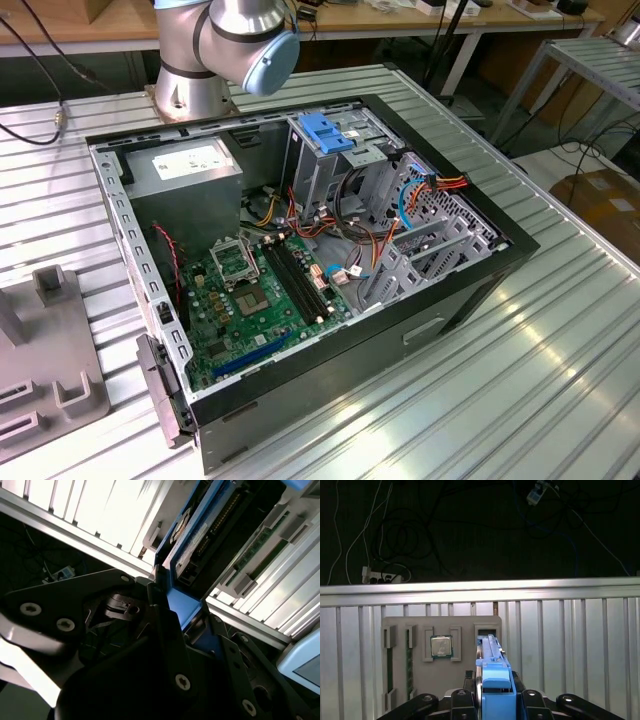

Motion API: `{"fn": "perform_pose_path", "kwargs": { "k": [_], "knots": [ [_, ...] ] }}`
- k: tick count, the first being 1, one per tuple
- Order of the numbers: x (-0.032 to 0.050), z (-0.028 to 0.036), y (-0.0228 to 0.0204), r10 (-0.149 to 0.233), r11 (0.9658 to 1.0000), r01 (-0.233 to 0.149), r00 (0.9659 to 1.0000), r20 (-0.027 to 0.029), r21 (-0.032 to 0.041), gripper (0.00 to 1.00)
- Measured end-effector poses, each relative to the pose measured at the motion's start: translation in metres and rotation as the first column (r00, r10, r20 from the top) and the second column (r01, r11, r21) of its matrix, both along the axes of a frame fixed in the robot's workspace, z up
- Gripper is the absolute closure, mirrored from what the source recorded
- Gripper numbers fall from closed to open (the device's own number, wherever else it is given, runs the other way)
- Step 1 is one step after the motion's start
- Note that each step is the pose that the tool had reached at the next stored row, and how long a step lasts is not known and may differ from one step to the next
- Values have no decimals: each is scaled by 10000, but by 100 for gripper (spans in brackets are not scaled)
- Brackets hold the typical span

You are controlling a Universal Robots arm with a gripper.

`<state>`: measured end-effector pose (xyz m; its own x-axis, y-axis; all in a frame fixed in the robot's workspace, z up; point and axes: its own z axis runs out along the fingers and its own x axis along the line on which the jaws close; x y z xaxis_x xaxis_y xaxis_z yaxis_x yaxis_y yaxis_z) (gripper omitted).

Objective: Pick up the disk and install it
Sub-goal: 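Pick up the disk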

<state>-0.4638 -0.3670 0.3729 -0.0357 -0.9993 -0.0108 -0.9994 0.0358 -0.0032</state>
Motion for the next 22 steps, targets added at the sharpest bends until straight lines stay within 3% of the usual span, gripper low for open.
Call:
{"fn": "perform_pose_path", "kwargs": {
  "k": [22],
  "knots": [
    [2, 92, 0, 0, 10000, 0, 10000, -4, 90, 63]
  ]
}}
